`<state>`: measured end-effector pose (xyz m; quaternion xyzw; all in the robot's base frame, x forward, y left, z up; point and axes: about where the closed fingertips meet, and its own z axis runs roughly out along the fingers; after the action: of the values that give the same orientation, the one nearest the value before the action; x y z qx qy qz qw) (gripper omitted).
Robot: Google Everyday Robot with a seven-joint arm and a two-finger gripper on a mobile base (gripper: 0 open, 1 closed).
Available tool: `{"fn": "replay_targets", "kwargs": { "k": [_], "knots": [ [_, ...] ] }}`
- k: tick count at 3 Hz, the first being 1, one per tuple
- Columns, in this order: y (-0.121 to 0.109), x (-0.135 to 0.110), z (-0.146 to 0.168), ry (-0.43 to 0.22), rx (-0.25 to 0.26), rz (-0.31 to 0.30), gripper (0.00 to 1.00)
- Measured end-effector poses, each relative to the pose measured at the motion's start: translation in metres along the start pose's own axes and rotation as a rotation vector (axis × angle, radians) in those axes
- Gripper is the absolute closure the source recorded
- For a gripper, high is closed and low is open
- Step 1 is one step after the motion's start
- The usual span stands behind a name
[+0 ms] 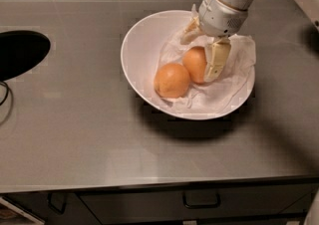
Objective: Pick orange from white bowl
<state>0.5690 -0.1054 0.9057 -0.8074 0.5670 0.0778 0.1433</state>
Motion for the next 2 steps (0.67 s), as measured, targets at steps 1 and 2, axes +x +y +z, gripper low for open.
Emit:
{"fn": "replay_targets", "kwargs": {
  "k": [1,2],
  "knots": [
    [-0.0009,0.0027,0.0048,0.025,-0.012,0.004,0.26],
    [-0.0017,0.0058,0.0101,0.052,-0.026,0.004,0.26]
  ]
}}
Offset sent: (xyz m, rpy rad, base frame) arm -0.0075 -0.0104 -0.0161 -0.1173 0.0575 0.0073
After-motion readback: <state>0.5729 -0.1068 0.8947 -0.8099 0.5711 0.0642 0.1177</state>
